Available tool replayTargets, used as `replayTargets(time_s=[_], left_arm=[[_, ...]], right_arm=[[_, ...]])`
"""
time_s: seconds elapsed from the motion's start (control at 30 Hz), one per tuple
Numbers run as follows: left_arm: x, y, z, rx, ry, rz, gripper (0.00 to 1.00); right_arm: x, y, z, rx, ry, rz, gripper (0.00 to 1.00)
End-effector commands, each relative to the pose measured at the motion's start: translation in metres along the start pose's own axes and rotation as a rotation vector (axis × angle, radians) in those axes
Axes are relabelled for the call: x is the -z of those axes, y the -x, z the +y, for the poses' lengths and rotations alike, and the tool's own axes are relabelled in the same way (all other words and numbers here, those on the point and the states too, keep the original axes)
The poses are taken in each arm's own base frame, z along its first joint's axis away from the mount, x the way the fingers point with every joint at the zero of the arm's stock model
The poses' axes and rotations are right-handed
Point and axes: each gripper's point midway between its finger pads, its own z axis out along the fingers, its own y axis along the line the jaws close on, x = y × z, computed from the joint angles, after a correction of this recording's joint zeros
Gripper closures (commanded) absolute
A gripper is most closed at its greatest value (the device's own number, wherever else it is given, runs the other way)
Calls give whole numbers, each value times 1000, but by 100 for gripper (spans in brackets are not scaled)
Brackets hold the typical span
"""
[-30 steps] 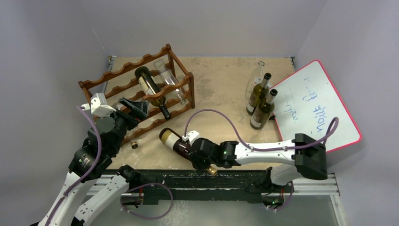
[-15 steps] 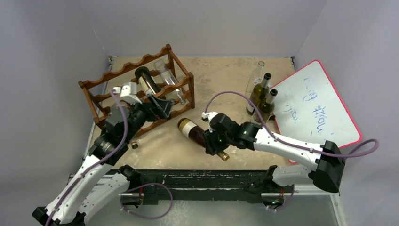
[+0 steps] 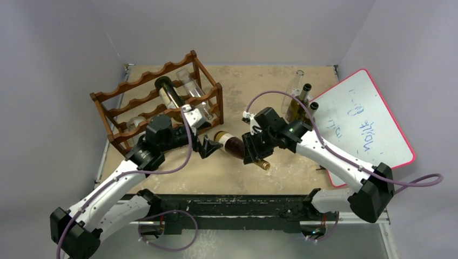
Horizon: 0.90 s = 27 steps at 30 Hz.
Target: Take the wine bottle off the wine rack
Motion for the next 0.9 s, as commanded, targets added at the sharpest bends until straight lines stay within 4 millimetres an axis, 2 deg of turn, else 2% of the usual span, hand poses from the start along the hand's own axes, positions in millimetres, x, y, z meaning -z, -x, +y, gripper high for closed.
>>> replayTargets(time_s=[0.0,0.17,0.27,0.33,0.5,0.7,0.8,0.87], left_arm=[[-18,6,-15,-340,-160,-27,0],[-49,-35,-27,-473,-225,72,0],[-70,-49,-35,-535,-234,72,0],[-83,-60,-31,-596,-195,108,1],[-103,-60,-28,-642,-140,61,5],[-119,-76,-44,-635,-234,79,8],[-121,-81,-45,-625,-245,89,15],[-120,-82,-45,-611,-243,82,28]], right_arm=[[45,77,51,159,220,-274,100],[51,79,56,186,272,-273,100],[53,79,60,198,297,-274,100],[52,76,62,209,309,-260,100],[53,71,62,222,317,-247,100],[56,70,65,231,338,-260,100],[56,67,65,229,342,-254,100],[57,66,65,228,343,-254,100]])
